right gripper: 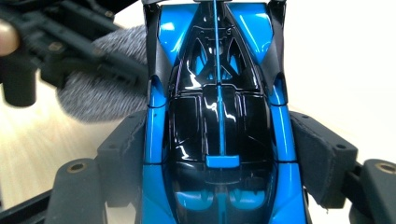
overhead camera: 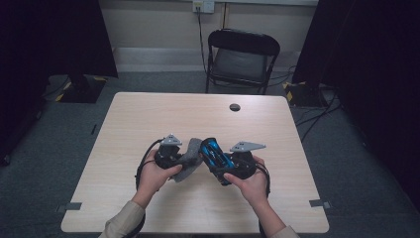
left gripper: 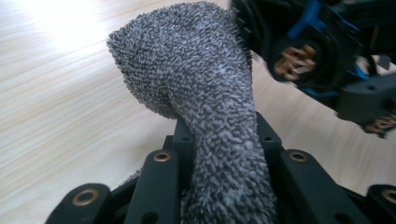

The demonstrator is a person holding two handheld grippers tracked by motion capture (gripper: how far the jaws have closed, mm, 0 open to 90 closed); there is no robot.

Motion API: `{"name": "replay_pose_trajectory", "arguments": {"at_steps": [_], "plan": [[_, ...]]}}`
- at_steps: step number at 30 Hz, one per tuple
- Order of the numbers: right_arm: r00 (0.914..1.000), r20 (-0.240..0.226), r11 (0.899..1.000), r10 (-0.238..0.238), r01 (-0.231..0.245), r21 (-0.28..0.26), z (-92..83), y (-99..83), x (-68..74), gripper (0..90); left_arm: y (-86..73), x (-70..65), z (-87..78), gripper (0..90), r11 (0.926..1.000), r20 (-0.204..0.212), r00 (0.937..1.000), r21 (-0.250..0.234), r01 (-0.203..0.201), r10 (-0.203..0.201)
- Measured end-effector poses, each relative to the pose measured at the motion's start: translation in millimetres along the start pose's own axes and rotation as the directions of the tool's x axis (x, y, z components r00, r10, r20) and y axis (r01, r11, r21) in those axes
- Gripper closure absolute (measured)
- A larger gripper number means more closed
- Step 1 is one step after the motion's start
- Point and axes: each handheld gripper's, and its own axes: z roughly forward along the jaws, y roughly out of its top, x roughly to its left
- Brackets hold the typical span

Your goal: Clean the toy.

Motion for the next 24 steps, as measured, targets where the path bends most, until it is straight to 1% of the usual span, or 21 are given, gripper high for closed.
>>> {"name": "replay_pose_trajectory", "arguments": {"at_steps": [2,3,5,7,8,13,15,16,18,24], "plan": [[1.0,0.002,1.0,-0.003,0.003,0.003,0.4,0.3,-0.2,26.4,-1.1,-3.8,2.7,69.8,0.9998,0.02,0.9997,0.01,-0.017,0.017],[1.0,0.001,1.0,0.0,0.0,0.0,0.7,0.5,-0.2,26.4,-1.6,-5.2,4.0,69.8,0.9997,0.022,0.9996,0.012,-0.02,0.02],[1.0,-0.002,1.0,-0.002,0.002,0.007,1.5,1.1,-0.5,26.4,-1.8,-6.9,5.1,69.8,0.9997,0.029,0.9994,0.011,-0.021,0.021],[1.0,0.001,1.0,-0.004,0.004,0.012,2.0,1.6,-0.5,26.4,-1.7,-9.2,6.3,69.9,0.9994,0.036,0.9988,0.012,-0.033,0.032],[1.0,0.003,1.0,-0.004,0.004,0.013,2.4,1.9,-0.5,26.4,-1.6,-10.5,6.4,69.9,0.9992,0.041,0.9986,0.018,-0.034,0.034],[1.0,0.0,1.0,0.001,-0.001,0.014,3.8,3.4,-1.6,26.4,-3.7,-14.9,8.3,69.9,0.999,0.064,0.9972,0.018,-0.04,0.039],[1.0,0.001,1.0,0.003,-0.003,0.012,4.2,3.6,-1.7,26.4,-5.7,-16.4,9.7,69.9,0.999,0.083,0.9958,0.018,-0.042,0.04],[1.0,-0.003,1.0,0.006,-0.006,0.012,4.6,3.7,-2.0,26.4,-7.2,-17.7,10.8,69.9,0.9989,0.084,0.9956,0.016,-0.044,0.043],[1.0,0.002,1.0,0.005,-0.005,0.015,5.3,4.0,-1.9,26.4,-8.9,-19.5,12.3,69.9,0.9988,0.098,0.9943,0.019,-0.045,0.043],[0.9999,0.004,1.0,0.011,-0.011,0.014,6.2,6.6,-2.1,26.4,-10.9,-26.6,15.9,69.9,0.9971,0.115,0.991,0.027,-0.072,0.068]]}}
